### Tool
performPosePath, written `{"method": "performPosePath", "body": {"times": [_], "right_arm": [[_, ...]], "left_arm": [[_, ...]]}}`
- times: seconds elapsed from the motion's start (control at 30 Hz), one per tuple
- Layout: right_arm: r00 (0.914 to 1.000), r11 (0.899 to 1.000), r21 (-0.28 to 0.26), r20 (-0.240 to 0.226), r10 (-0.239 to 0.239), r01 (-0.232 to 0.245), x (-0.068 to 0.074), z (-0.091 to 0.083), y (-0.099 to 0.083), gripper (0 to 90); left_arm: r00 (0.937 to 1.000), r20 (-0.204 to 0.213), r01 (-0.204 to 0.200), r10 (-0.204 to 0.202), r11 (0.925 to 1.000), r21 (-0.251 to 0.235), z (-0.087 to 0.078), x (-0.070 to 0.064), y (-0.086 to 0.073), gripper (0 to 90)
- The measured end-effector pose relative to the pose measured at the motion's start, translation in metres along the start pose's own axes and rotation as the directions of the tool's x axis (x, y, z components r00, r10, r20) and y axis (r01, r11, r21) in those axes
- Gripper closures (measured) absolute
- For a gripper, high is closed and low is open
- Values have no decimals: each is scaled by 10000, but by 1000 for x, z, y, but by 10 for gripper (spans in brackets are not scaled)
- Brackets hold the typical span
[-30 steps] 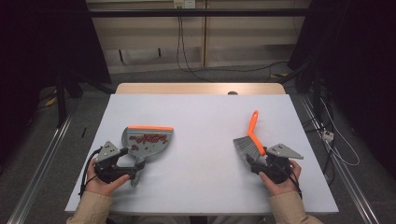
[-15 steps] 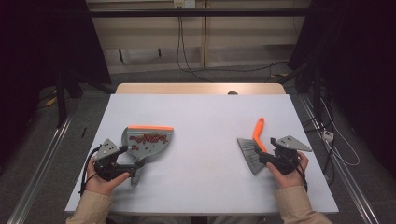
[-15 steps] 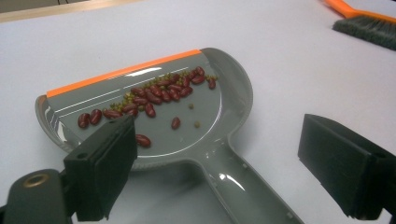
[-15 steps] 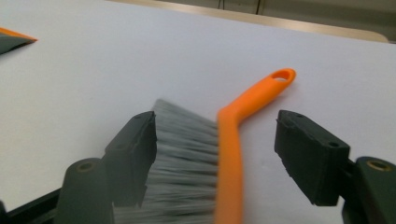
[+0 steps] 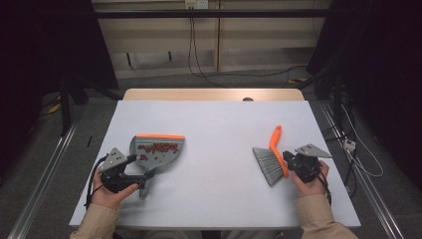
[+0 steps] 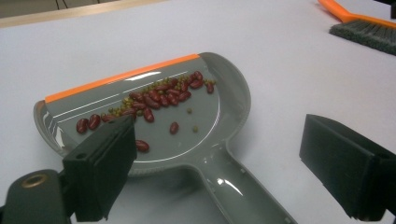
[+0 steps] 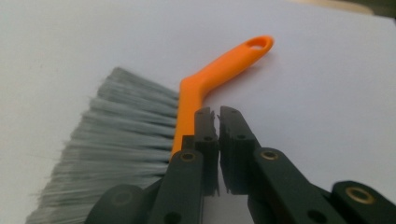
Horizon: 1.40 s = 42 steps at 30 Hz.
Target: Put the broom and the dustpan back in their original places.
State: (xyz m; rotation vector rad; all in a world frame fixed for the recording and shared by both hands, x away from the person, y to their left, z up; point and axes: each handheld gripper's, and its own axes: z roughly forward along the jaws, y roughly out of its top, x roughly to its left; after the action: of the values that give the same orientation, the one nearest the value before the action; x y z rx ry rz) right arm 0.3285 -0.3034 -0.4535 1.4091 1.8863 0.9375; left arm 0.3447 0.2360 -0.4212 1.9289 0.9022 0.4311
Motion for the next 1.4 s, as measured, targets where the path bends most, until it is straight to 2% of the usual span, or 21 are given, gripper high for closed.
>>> {"method": "performPosePath", "body": {"times": [0.1, 0.17, 0.23, 0.27, 0.3, 0.33, 0.37, 0.43, 0.5, 0.6, 0.7, 0.8, 0.87, 1.0, 1.1, 1.27, 1.4], "right_arm": [[10000, 10000, -62, -23, -12, 11, 1, 0, -1, 877], [9990, 9997, -105, -389, 207, -211, 2, -1, -1, 879], [9970, 9999, -108, -763, 118, -126, 7, -2, -1, 872], [9974, 10000, -48, -720, -21, 18, 11, -2, 0, 849], [9979, 9996, -245, -627, -147, 132, 14, -3, 1, 831], [9979, 9990, -430, -627, -128, 101, 16, -5, 2, 780], [9975, 9983, -562, -698, 96, -136, 16, -6, 4, 702], [9921, 9937, -929, -1144, 511, -619, 17, -10, 6, 635], [9881, 9890, -1314, -1463, 483, -678, 20, -14, 7, 496], [9749, 9783, -1551, -1960, 1054, -1370, 21, -16, 5, 335], [9709, 9783, -1567, -2180, 996, -1355, 24, -16, 2, 245], [9673, 9784, -1533, -2330, 1005, -1386, 27, -18, -1, 204], [9605, 9752, -1560, -2536, 1141, -1571, 26, -20, -3, 196], [9588, 9725, -1627, -2570, 1212, -1666, 25, -25, -7, 168], [9632, 9734, -1724, -2473, 1054, -1508, 23, -29, -10, 159], [9637, 9720, -1818, -2469, 1016, -1490, 20, -33, -14, 151], [9648, 9713, -1915, -2463, 919, -1414, 21, -34, -15, 147]], "left_arm": [[9998, 6, 182, -182, 9998, -95, 0, 1, 0, 100], [9999, -29, 129, -130, 9998, -154, -1, 2, 0, 96], [9998, 115, 163, -159, 9993, -339, -1, 2, 1, 86], [9999, 98, 126, -122, 9991, -403, -1, 2, 2, 85], [10000, 79, 18, -15, 9992, -407, -1, 2, 3, 81], [9999, 134, 56, -49, 9987, -502, -1, 2, 3, 75], [9996, 264, 100, -84, 9980, -627, -1, 2, 4, 73], [9983, 589, 89, -33, 9955, -945, -2, 3, 5, 66], [9969, 786, 159, -62, 9921, -1242, -3, 5, 7, 60], [9964, 848, 166, -31, 9871, -1592, -4, 6, 9, 60], [9963, 852, 231, -81, 9840, -1769, -4, 8, 10, 58], [9965, 832, 255, -107, 9835, -1791, -4, 10, 10, 55], [9970, 770, 263, -119, 9817, -1886, -4, 11, 11, 55], [9960, 887, 284, -106, 9790, -2021, -3, 13, 11, 55], [9956, 929, 279, -99, 9804, -1951, -2, 13, 10, 55], [9937, 1115, 132, 94, 9796, -2006, -2, 12, 6, 55], [9928, 1197, 248, -9, 9798, -1985, -2, 14, 1, 55]]}}
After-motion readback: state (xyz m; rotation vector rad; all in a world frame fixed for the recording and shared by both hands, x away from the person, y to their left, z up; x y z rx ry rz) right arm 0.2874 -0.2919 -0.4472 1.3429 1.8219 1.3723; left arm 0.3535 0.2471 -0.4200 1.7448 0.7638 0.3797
